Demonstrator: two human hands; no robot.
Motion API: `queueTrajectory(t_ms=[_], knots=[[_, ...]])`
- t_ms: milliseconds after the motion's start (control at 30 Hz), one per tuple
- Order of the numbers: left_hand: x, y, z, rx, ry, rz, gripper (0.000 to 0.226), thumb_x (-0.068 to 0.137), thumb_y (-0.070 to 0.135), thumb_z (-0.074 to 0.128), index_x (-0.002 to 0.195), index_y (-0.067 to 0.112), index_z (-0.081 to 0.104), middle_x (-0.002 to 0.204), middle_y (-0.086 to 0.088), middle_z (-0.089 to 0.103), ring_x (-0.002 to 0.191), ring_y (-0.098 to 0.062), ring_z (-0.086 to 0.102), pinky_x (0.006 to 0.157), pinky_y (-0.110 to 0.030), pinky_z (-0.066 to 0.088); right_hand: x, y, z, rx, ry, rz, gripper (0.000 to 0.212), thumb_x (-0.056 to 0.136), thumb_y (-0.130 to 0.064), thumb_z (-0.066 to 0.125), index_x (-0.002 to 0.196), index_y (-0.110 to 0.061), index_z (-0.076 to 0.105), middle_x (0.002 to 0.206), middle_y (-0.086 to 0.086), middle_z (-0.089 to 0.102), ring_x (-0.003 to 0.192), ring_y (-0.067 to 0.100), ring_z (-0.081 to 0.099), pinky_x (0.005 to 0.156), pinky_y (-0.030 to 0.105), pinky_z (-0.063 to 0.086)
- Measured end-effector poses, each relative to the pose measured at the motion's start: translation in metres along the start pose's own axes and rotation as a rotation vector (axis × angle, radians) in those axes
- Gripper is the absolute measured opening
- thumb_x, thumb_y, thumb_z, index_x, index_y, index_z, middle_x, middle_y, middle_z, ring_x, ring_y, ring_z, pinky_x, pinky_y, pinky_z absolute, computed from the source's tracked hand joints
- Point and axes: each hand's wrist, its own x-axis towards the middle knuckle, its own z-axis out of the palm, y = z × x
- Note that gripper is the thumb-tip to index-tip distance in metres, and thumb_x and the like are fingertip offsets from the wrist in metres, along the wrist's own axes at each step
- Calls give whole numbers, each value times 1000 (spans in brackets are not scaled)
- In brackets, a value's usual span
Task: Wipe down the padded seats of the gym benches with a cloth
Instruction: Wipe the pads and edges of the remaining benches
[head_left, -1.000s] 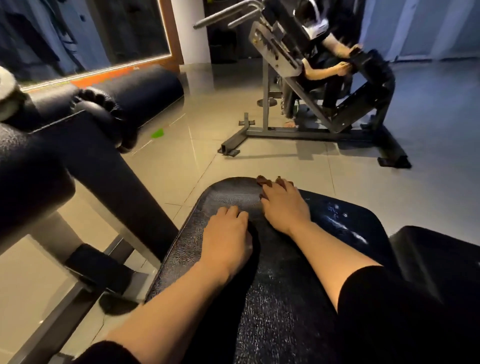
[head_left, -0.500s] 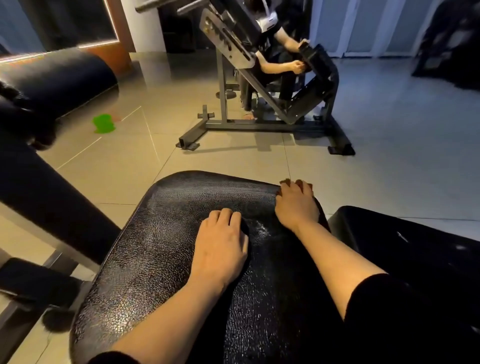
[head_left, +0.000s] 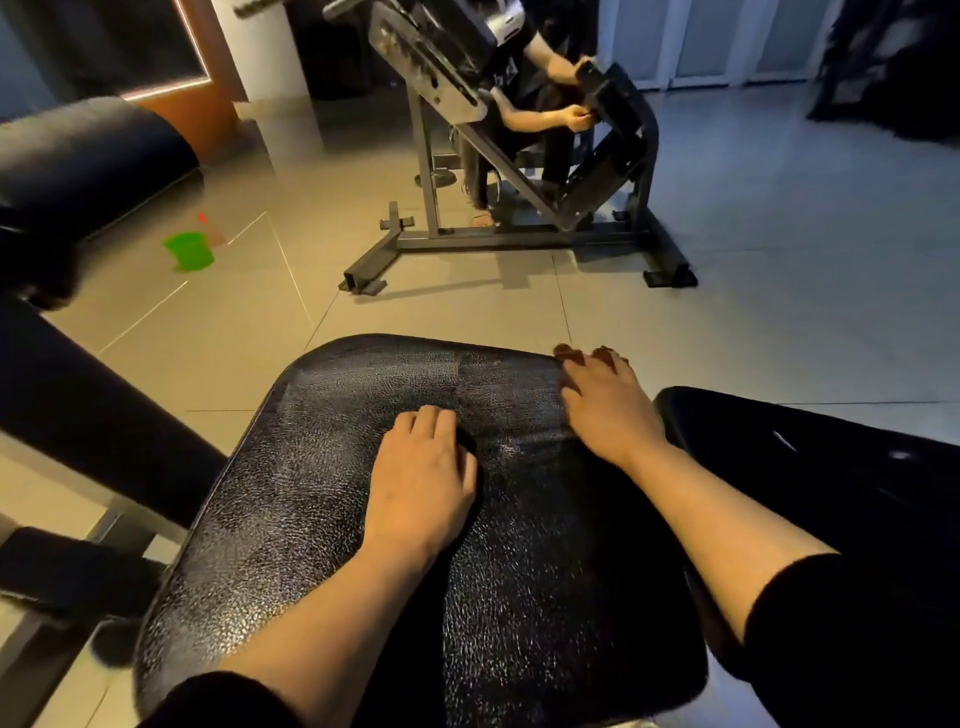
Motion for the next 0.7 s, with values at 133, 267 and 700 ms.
queueTrajectory(t_ms=[133,267,700], knots=[[2,3,-1,26,-14,-8,30,92,37,45,110,14,53,110,-6,55,99,-23,47,91,-35,41,-9,-13,14,-82,49,35,48,103,-26,31,149,-12,30,157,8,28,146,29,12,120,38,8],[1,3,-2,27,-16,2,30,91,34,44,109,13,55,108,-7,56,98,-24,48,91,-36,42,-37,-26,26,-41,7,-144,53,102,-33,35,152,-18,25,159,-2,22,148,23,6,120,41,19],[3,1,1,22,-29,-5,32,91,37,43,110,13,52,109,-6,54,99,-24,47,91,-36,41,-19,-9,20,-62,7,-25,52,104,-33,30,152,-16,23,158,3,24,147,28,7,119,42,15]])
